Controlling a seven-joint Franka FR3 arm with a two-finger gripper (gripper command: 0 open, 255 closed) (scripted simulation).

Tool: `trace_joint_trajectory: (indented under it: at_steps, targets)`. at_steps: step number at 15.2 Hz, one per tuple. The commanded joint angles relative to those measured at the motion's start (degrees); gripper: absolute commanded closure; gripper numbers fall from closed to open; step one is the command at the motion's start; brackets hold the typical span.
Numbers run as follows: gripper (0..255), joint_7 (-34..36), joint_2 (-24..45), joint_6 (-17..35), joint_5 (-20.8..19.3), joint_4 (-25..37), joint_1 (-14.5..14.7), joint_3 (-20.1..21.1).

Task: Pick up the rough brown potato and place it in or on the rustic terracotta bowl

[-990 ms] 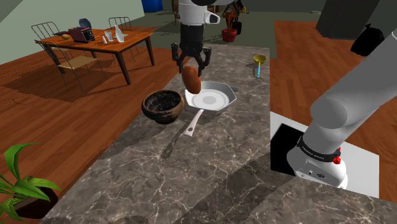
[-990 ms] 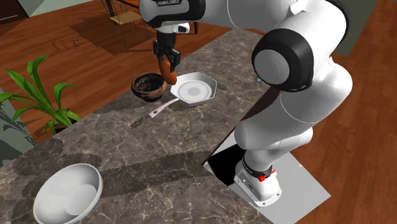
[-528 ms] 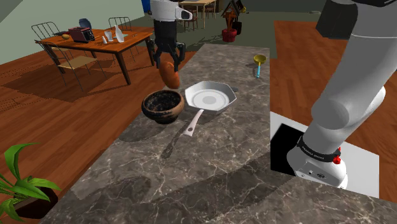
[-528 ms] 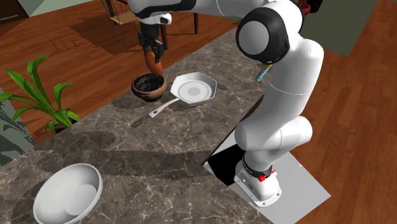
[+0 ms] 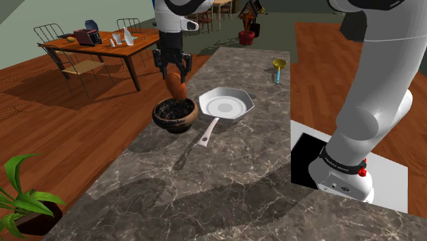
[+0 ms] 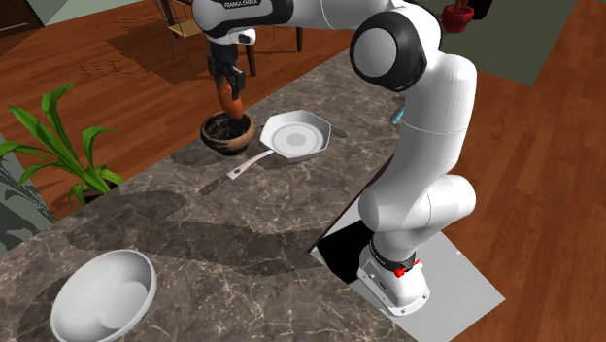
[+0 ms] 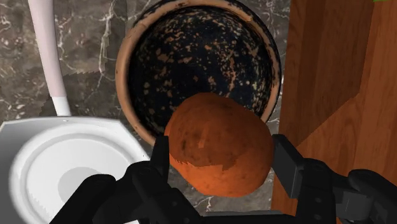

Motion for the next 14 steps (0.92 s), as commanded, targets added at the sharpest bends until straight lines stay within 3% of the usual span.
trace_joint_trajectory:
  at_steps: [1, 10, 14]
  targets:
    - [255, 0.2, 0.5, 1.5, -0.3, -1.1, 0.2, -0.1]
    - [255, 0.3, 2.0, 8.4, -1.5, -6.8, 0.2, -0.7]
    - [255, 0.4, 2.0, 8.4, -1.5, -6.8, 0.2, -0.7]
